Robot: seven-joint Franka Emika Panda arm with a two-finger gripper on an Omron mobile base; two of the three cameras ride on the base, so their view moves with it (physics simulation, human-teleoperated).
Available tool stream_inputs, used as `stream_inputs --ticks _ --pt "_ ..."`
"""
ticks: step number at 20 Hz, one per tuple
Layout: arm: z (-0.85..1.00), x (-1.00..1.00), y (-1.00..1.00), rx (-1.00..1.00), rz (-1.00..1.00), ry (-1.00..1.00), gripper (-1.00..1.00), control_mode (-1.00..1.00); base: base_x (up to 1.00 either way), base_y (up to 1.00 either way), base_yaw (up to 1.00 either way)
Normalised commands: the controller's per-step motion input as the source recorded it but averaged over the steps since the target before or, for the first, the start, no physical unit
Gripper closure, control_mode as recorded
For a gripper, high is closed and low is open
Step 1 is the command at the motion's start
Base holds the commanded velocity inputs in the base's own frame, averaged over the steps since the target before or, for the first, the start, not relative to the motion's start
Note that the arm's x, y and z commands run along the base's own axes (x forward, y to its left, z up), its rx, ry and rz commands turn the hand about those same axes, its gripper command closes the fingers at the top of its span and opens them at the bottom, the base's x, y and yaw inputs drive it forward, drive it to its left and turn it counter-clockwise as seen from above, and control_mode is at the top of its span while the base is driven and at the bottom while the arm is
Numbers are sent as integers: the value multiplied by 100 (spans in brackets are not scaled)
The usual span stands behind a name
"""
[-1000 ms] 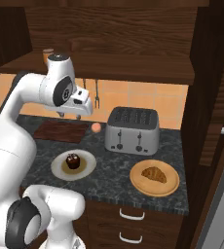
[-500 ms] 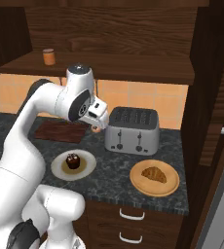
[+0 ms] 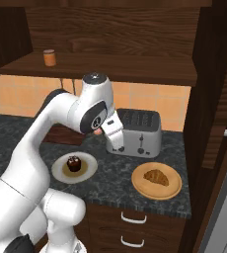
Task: From the different types of pastries on the counter, select a croissant and place it on the cutting board. Then retrieve a jar of jam from the cabinet and place it alongside the croissant on the cutting board.
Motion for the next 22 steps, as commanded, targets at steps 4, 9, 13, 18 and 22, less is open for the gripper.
stream_inputs --ticks 4,9,13,18,22 --pt "-56 -2 -56 1 -49 0 -100 -100 0 0 0" --pt "-69 13 -52 8 -23 -1 -100 -100 0 0 0" --pt "-17 26 -37 11 -22 4 -100 -100 0 0 0" --pt "-28 32 -37 0 -23 5 -100 -100 0 0 0" --pt "-49 40 -41 0 -23 4 -100 -100 0 0 0"
